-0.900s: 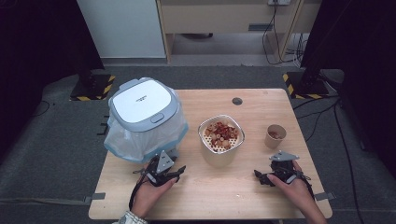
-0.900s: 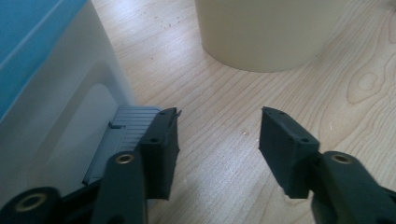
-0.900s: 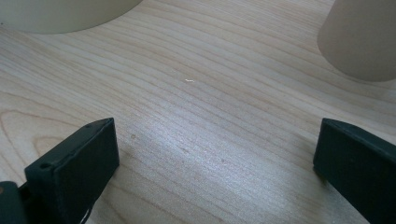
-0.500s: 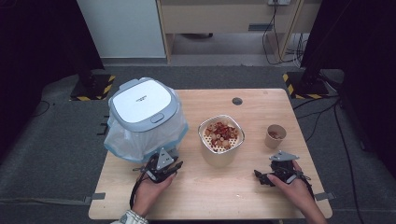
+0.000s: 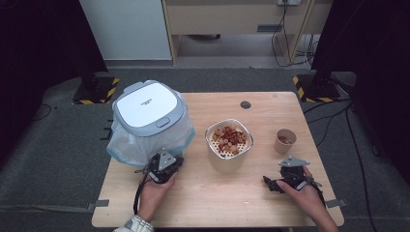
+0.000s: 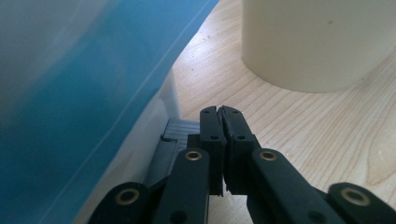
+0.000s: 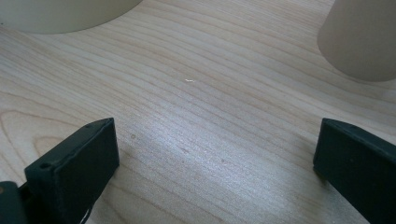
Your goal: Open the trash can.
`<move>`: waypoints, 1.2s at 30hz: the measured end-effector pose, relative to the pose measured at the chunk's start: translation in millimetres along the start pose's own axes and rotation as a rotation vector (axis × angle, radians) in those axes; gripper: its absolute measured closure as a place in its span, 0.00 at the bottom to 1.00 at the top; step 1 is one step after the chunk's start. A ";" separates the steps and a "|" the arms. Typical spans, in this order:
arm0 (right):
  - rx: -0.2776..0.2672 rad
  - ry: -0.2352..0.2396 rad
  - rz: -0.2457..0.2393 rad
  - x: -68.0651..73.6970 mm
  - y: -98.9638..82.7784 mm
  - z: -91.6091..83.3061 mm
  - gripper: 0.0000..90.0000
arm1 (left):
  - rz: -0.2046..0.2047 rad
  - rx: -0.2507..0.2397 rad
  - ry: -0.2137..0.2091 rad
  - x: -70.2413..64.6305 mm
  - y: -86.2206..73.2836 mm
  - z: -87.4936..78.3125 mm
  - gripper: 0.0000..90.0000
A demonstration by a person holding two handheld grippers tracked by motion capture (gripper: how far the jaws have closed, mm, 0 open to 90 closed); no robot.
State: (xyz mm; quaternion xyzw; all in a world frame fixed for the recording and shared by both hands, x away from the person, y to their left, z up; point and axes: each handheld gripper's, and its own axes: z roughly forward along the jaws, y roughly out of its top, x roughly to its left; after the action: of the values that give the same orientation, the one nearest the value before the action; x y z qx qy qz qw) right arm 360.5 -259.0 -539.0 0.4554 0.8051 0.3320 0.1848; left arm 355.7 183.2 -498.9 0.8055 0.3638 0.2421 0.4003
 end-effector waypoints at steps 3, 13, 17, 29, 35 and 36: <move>0.000 -0.001 0.001 0.1 -0.1 0.0 0.01 | -0.002 0.014 0.013 1.1 -2.0 0.8 0.97; 0.000 -0.001 0.002 0.3 -0.3 -0.3 0.01 | -0.010 0.057 0.053 5.9 -10.2 6.5 0.97; 0.000 -0.002 0.002 0.3 -0.3 -0.3 0.01 | -0.011 0.061 0.063 6.9 -11.2 6.9 0.97; 0.000 -0.002 0.002 0.3 -0.3 -0.3 0.01 | -0.023 0.064 0.080 4.7 -13.9 10.1 0.99; 0.000 -0.002 0.001 0.2 -0.3 -0.3 0.01 | -0.018 0.071 0.091 3.0 -13.9 11.0 0.99; 0.000 -0.002 0.001 0.2 -0.3 -0.3 0.01 | -0.018 0.071 0.091 3.0 -13.9 11.0 0.99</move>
State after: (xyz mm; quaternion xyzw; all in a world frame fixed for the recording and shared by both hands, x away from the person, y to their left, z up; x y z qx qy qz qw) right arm 360.1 -259.0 -539.0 0.4561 0.8048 0.3315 0.1854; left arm 359.5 186.2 -516.3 0.8040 0.3972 0.2617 0.3569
